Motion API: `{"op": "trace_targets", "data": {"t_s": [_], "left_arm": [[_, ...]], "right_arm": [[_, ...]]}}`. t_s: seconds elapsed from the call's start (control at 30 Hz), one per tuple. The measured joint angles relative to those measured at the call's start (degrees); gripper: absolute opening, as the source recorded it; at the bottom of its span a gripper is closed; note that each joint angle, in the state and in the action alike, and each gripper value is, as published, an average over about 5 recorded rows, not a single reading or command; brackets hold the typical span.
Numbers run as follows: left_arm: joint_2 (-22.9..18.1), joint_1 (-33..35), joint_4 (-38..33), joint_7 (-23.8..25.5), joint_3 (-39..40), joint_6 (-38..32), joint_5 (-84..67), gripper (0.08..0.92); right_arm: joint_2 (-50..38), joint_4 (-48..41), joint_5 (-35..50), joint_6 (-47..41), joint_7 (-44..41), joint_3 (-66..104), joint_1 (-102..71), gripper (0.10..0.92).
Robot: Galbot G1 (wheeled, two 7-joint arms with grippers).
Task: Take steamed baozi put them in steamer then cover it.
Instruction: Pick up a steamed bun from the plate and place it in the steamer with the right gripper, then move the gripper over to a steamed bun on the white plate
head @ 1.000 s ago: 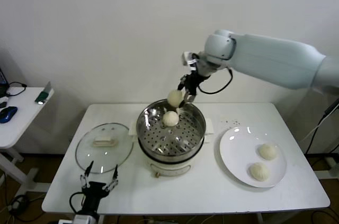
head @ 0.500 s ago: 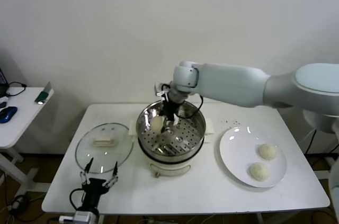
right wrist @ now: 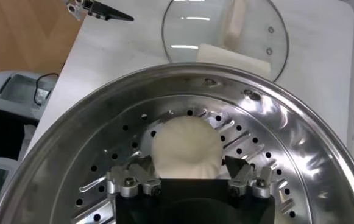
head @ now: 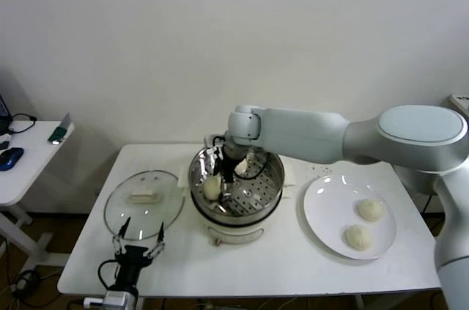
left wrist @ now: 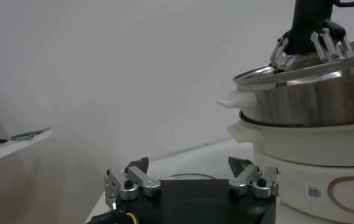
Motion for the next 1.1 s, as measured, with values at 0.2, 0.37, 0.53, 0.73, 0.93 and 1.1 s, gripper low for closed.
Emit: {"op": "trace_targets", "data": {"t_s": [0.2, 0.37, 0.53, 0.73, 0.93, 1.1], "left_arm": [[0.0, -0.2, 0.2, 0.0, 0.3, -0.1, 0.1, 0.823], [0.2, -0.5, 0.4, 0.0, 0.7, 0.0, 0.2, 0.823], [0.4, -0.6, 0.7, 0.0, 0.8, -0.1, 0.3, 0.823], [0.6, -0.1, 0.9, 0.0, 0.4, -0.4, 0.0, 0.823], [1.1, 0.5, 0.6, -0.1, -0.3, -0.5, 0.0, 0.823], [1.2, 0.9, -0.1, -0.2, -0.4, -0.5, 0.7, 0.823]], "right_arm": [[-3.6, 2.2, -0.4, 1.2, -1.7, -0.1, 3.2, 0.823], [-9.0, 5.2, 0.4, 2.7, -3.8, -0.7, 7.7, 0.823], [-15.2, 9.0, 0.7, 3.9, -5.7, -1.8, 11.8, 0.823], [-24.6, 14.6, -2.9, 5.5, -7.5, -3.8, 14.0, 0.823], [-34.4, 19.3, -10.3, 7.0, -8.6, -4.2, 12.1, 0.823], [-41.3, 21.4, -17.7, 7.7, -9.0, -2.2, 6.7, 0.823]]}}
